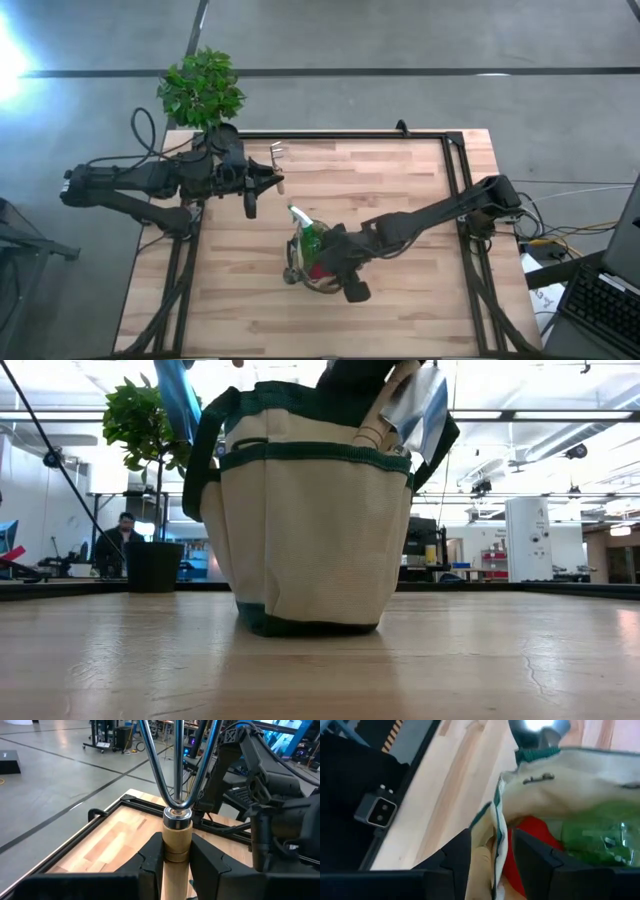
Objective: Pick & Place Garden tools in Gardening bag
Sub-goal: Put the hand rake into the gardening bag
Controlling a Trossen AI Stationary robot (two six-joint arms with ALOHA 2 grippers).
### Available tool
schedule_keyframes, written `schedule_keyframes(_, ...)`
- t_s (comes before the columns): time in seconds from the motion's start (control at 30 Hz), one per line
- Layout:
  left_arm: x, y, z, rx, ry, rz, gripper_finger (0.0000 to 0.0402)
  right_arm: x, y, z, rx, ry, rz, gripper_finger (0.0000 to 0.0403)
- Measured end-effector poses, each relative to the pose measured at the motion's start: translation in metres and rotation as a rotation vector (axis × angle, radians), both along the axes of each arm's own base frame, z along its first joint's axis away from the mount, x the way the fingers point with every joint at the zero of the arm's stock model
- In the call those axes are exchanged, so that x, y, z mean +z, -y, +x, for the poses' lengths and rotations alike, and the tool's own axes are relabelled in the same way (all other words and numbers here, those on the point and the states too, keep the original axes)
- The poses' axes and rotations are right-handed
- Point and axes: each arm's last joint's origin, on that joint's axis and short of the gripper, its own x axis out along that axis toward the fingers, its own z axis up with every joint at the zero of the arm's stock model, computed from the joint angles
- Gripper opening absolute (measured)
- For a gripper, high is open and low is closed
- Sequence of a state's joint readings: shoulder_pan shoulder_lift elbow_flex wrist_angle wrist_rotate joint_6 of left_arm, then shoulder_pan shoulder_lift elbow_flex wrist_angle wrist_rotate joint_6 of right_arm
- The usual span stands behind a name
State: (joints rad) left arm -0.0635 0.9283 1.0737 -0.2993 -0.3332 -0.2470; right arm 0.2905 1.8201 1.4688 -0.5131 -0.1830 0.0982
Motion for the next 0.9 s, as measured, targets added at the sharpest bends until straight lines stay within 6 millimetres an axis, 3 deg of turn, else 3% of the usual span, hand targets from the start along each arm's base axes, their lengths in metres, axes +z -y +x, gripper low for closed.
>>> schedule_keyframes(0.3, 0.0, 0.0, 0.0, -0.002, -0.001, 0.0, 0.0072, -0.005, 0.0, 0.003, -0.022, -0.006, -0.016, 0.0122)
schedule_keyframes(0.43, 0.0, 0.0, 0.0, -0.002, -0.001, 0.0, 0.0072, -0.008, 0.0, 0.003, -0.048, -0.03, -0.003, 0.0094)
schedule_keyframes(0.63, 0.0, 0.0, 0.0, -0.003, -0.001, 0.0, 0.0072, -0.021, 0.0, 0.003, -0.063, -0.113, -0.016, 0.002)
schedule_keyframes(0.9, 0.0, 0.0, 0.0, -0.003, -0.005, 0.0, 0.0072, -0.023, 0.0, -0.009, -0.054, -0.215, -0.052, 0.0008)
